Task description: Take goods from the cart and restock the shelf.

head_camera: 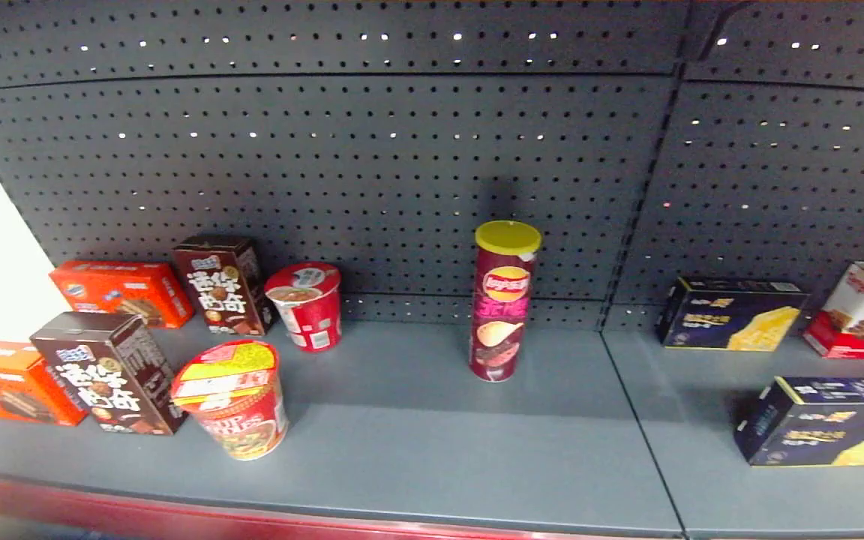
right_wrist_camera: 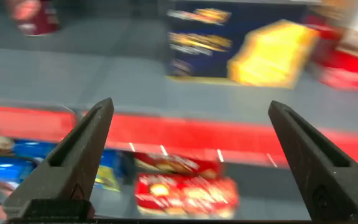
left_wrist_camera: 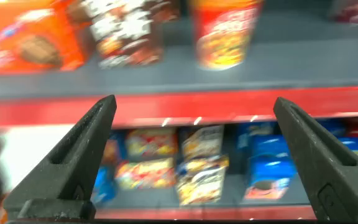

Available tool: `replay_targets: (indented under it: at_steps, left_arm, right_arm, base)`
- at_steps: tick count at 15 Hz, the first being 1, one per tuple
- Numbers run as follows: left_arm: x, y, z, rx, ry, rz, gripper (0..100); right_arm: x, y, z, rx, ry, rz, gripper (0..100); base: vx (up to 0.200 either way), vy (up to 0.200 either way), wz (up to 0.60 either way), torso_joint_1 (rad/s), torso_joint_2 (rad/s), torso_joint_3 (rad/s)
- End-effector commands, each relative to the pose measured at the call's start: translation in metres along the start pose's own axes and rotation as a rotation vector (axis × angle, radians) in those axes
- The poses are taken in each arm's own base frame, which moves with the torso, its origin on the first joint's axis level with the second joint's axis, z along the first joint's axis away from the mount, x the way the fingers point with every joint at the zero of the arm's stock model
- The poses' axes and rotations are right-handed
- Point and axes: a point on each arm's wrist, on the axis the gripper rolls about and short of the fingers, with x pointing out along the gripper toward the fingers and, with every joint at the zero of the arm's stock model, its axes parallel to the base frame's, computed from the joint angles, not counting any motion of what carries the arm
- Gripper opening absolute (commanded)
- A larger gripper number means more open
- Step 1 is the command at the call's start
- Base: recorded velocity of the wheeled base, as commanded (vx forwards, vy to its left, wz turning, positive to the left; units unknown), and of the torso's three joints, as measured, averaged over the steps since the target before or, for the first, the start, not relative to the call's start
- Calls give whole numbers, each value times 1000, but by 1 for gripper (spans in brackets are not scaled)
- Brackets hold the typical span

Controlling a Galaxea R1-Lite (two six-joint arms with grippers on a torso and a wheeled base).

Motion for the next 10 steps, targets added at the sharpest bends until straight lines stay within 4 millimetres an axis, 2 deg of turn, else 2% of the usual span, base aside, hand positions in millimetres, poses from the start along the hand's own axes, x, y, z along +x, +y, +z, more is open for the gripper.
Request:
replay_targets:
  at_steps: [1,10]
  left_arm:
    - [0,0,0,-2,1,0,100]
    - [0,0,0,0,1,-2,100]
  right_arm:
    - [0,0,0,-1,2,0,100]
    - [0,0,0,2,1,0,100]
  base:
    - [0,0,600,12,7,-2]
    - [0,0,600,2,2,2]
